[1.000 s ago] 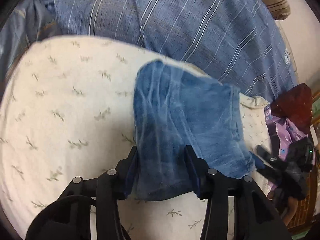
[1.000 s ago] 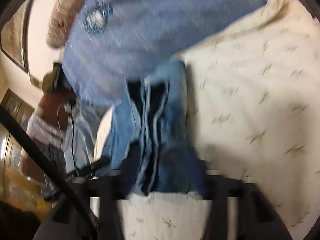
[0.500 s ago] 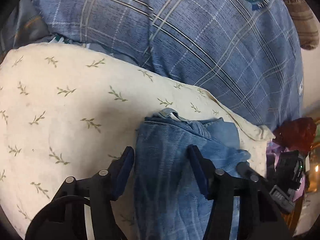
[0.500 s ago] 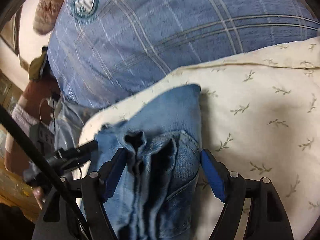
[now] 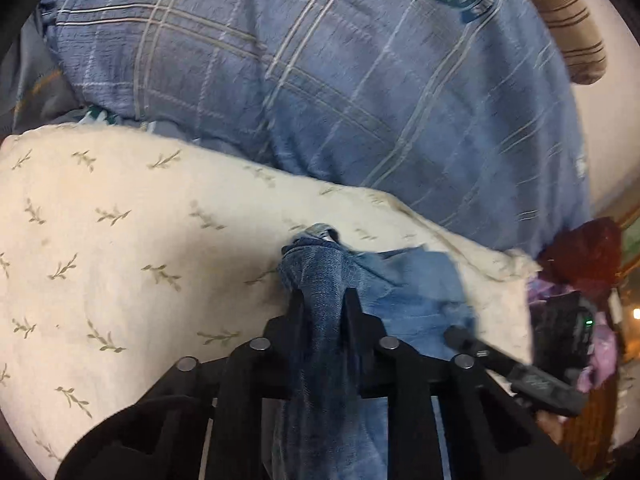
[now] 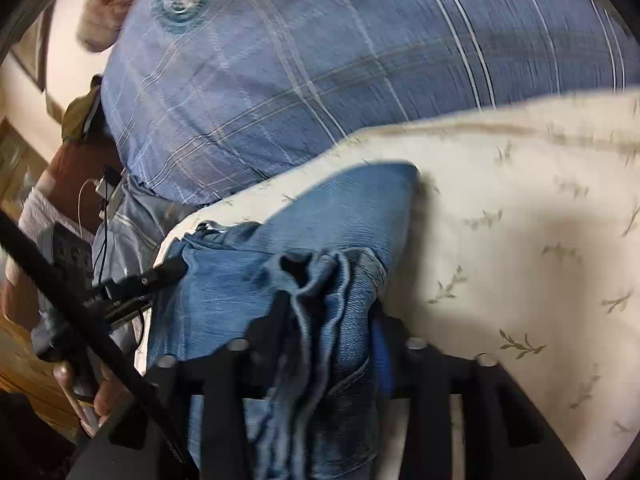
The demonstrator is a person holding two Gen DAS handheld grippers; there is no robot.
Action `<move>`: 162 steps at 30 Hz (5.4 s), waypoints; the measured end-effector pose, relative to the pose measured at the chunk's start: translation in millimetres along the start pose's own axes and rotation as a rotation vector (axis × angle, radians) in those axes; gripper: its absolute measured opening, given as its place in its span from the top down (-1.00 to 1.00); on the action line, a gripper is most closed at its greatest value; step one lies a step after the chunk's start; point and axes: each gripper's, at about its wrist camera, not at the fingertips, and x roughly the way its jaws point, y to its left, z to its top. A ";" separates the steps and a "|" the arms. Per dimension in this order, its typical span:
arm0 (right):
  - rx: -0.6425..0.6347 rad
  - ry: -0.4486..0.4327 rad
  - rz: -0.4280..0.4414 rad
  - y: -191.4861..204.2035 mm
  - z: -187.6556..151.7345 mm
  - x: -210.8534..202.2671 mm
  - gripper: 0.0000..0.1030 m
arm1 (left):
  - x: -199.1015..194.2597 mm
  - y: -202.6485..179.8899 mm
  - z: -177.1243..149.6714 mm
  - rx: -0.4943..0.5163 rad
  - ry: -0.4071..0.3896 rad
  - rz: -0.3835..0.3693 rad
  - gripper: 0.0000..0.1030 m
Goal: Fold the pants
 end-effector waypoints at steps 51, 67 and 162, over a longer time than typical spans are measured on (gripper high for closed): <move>-0.135 -0.173 -0.302 59.1 -173.5 -69.6 -0.10 | -97.9 -54.9 -198.6 0.268 -0.157 0.369 0.06; -0.149 -0.081 -0.444 77.7 -209.3 -60.8 -0.38 | -90.3 -69.9 -237.6 0.329 -0.095 0.449 -0.44; -0.111 -0.200 -0.521 116.3 -227.0 -120.0 -0.56 | -172.4 -83.4 -254.0 0.317 -0.303 0.405 -0.57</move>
